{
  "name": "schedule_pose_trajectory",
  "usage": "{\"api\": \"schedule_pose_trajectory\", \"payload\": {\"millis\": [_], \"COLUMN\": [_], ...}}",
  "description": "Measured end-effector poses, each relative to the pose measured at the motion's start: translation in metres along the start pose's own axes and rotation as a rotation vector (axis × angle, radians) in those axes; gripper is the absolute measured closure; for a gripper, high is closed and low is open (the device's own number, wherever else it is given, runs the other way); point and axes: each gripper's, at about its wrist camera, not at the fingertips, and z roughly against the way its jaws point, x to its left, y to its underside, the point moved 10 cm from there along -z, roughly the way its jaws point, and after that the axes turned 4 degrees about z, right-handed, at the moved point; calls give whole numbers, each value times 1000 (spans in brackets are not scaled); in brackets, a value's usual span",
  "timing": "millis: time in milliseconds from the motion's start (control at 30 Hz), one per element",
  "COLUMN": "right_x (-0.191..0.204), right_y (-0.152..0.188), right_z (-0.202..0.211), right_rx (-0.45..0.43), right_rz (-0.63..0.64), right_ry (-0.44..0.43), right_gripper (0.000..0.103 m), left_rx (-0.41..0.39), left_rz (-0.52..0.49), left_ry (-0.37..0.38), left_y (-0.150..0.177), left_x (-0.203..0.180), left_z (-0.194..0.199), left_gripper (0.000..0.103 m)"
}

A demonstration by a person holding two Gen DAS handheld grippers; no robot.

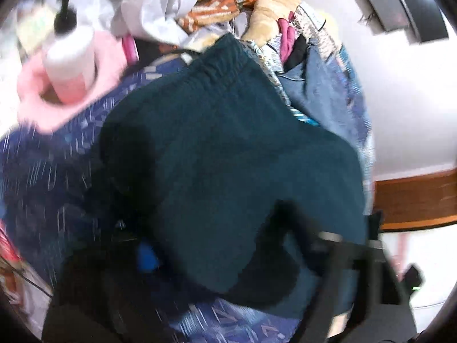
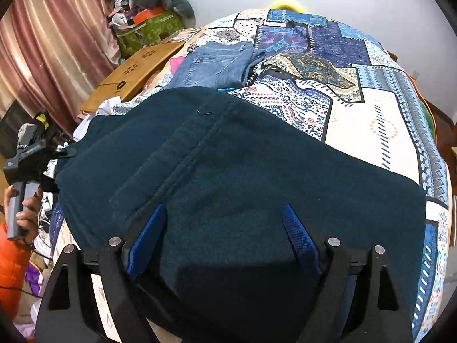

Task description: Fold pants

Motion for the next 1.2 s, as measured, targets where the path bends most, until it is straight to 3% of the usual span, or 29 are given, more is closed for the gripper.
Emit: {"api": "schedule_pose_trajectory", "payload": {"millis": [67, 100, 233, 333, 500, 567, 633, 833, 933, 1000, 1200], "right_x": [-1, -1, -8, -25, -66, -83, -98, -109, -106, -105, -106], "right_y": [0, 0, 2, 6, 20, 31, 43, 71, 72, 69, 69], "right_z": [1, 2, 14, 33, 64, 73, 75, 49, 41, 39, 38], "right_rx": [-8, -12, -33, -66, -98, -97, -90, -25, -34, -37, -35], "right_rz": [-8, -16, -55, -78, -123, -150, -179, -263, -287, -274, -258], "right_ry": [-1, -4, -13, 24, 118, 152, 170, 92, 57, 56, 37], "right_gripper": [21, 21, 21, 21, 21, 21, 21, 21, 21, 21, 21], "left_rx": [-21, -38, -164, -335, -604, -684, -728, -702, -601, -543, -406], "left_rz": [-11, -13, -105, -250, -432, -505, -602, -746, -787, -805, -882], "left_ry": [-19, -23, -102, -229, -366, -381, -345, -165, -20, 38, 137], "left_y": [-6, -8, -21, -34, -45, -44, -35, 4, 28, 40, 86], "left_x": [0, -1, -15, -39, -94, -124, -166, -274, -331, -362, -440], "left_z": [-1, 2, 30, 71, 137, 156, 168, 162, 140, 124, 72], "left_gripper": [70, 73, 77, 78, 79, 79, 79, 80, 81, 81, 82]}}
